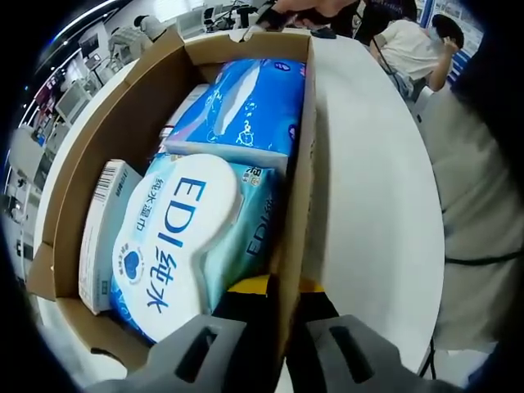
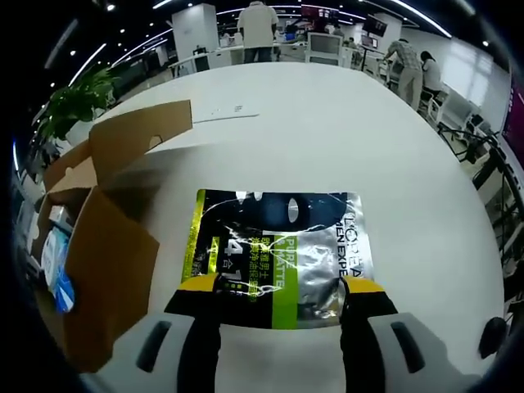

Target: Operate the shoe box by opening the lid, removing the specified soft item, and placing it in the target area until the item is outside and the box remains undamaged.

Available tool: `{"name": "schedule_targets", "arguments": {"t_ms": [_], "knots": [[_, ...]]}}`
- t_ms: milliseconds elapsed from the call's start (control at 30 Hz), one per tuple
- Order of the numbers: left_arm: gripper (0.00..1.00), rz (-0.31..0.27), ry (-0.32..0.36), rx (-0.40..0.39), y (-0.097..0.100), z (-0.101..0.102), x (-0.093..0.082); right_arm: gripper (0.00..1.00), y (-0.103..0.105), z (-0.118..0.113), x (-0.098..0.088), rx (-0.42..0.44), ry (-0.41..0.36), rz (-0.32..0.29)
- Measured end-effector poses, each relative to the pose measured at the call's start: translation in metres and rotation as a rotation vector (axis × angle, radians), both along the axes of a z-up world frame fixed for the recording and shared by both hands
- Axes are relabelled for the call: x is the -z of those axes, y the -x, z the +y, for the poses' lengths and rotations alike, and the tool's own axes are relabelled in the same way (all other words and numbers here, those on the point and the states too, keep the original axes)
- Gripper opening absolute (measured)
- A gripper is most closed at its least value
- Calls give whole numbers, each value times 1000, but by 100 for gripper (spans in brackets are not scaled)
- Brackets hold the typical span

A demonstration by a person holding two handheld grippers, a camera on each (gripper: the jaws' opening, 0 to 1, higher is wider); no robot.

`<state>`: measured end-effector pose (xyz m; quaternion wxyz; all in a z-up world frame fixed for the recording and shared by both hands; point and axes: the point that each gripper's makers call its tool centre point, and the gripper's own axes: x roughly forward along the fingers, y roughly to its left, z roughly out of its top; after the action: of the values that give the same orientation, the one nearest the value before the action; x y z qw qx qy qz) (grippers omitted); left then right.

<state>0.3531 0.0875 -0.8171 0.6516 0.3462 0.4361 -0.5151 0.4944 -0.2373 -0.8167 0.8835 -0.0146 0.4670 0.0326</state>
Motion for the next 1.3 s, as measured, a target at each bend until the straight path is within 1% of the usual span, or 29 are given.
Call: {"name": "schedule_targets", "arguments": {"t_ms": [67, 100, 133, 167, 233, 333, 433, 467, 500, 567, 600, 633, 667, 700, 733, 800, 833, 867, 900, 967, 1100, 1133, 1167, 1267, 1300], "knots": [[1, 1, 0, 0, 0, 0, 0, 56, -1, -3, -2, 6, -6, -10], [1, 1, 0, 0, 0, 0, 0, 57, -1, -5, -4, 25, -12, -13], [1, 0, 0, 0, 0, 0, 0, 57, -6, -3, -10, 13, -25, -50], [1, -1, 0, 0, 0, 0, -1, 57, -7, -2, -14, -5, -25, -69], [1, -3, 1, 2, 0, 0, 0, 58, -4, -3, -18, -40, 5, -66], [1, -2, 2, 4, 0, 0, -1, 57, -1, 0, -26, -88, 10, -77], [1, -3, 2, 5, 0, 0, -1, 56, 3, 9, -33, -188, -14, -82], [1, -4, 3, 5, 0, 0, 0, 56, 3, 16, -36, -220, -48, -97], [1, -4, 3, 6, 0, 0, 0, 57, 4, 23, -43, -234, -98, -116], [1, -4, 4, 7, 0, 0, 0, 60, 7, 17, -51, -216, -76, -114], [1, -5, 4, 8, 0, 0, 0, 61, 0, 20, -65, -228, -88, -185], [1, -5, 5, 8, 0, 0, 0, 64, -2, 22, -73, -226, -112, -211], [1, -7, 5, 7, 0, 0, 0, 65, 1, 24, -80, -231, -134, -210], [1, -7, 6, 5, 0, 0, -1, 67, 4, 25, -83, -240, -137, -204], [1, -7, 6, 5, 0, -1, -1, 68, 5, 24, -86, -246, -132, -200], [1, -6, 6, 5, 0, -1, -1, 72, 8, 23, -91, -283, -115, -195], [1, -5, 6, 6, 0, -1, -1, 74, 9, 23, -93, -300, -107, -205], [1, -5, 6, 5, 0, -1, -1, 75, 9, 22, -97, -317, -90, -229], [1, -5, 7, 6, 0, -1, -1, 74, 10, 21, -99, -326, -74, -237], [1, -9, 8, 6, 0, -1, 0, 71, 16, 23, -102, -341, -74, -235], [1, -14, 12, 11, 0, -1, 0, 71, 26, 28, -106, -369, -73, -199], [1, -13, 12, 9, 0, -1, 0, 71, 28, 31, -109, -389, -75, -201], [1, -12, 12, 9, 0, -1, 0, 72, 29, 32, -111, -402, -66, -202], [1, -5, 12, 11, 0, -1, -1, 74, 36, 34, -117, -456, -42, -162], [1, -5, 12, 11, 0, -1, 0, 74, 36, 31, -119, -483, -7, -161]]}}
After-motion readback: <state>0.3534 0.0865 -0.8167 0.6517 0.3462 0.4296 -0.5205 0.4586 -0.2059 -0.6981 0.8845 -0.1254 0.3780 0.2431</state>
